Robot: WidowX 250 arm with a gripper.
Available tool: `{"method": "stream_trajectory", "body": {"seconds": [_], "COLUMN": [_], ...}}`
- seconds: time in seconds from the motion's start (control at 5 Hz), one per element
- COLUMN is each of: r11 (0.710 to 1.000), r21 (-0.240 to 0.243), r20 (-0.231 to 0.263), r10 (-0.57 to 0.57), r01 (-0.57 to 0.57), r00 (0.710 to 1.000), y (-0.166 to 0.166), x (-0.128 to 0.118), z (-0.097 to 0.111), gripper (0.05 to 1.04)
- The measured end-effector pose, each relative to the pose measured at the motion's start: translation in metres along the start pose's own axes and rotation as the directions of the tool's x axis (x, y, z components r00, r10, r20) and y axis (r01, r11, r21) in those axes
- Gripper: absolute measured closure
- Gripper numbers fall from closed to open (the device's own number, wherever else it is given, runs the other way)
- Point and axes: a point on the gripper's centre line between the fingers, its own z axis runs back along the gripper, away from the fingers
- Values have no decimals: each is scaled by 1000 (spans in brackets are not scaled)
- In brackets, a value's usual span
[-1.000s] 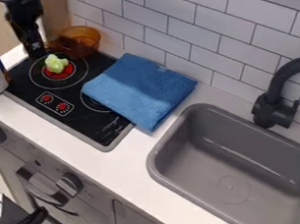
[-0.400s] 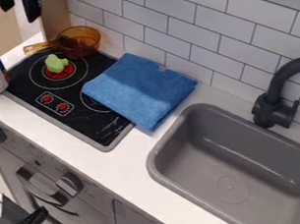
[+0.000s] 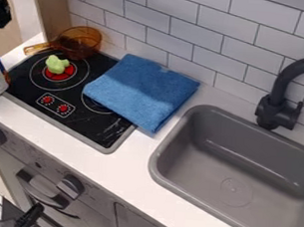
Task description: Move the can to the bottom middle switch of the burner
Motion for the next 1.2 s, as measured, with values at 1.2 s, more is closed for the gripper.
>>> {"method": "stream_trajectory", "body": {"seconds": [1.2], "r11": [739], "r21": [387], "r20": [-46], "r10": [613], "r01": [-551], "r00": [789], "y": [39], "x": [-35], "z": [-8], "gripper": [83]}}
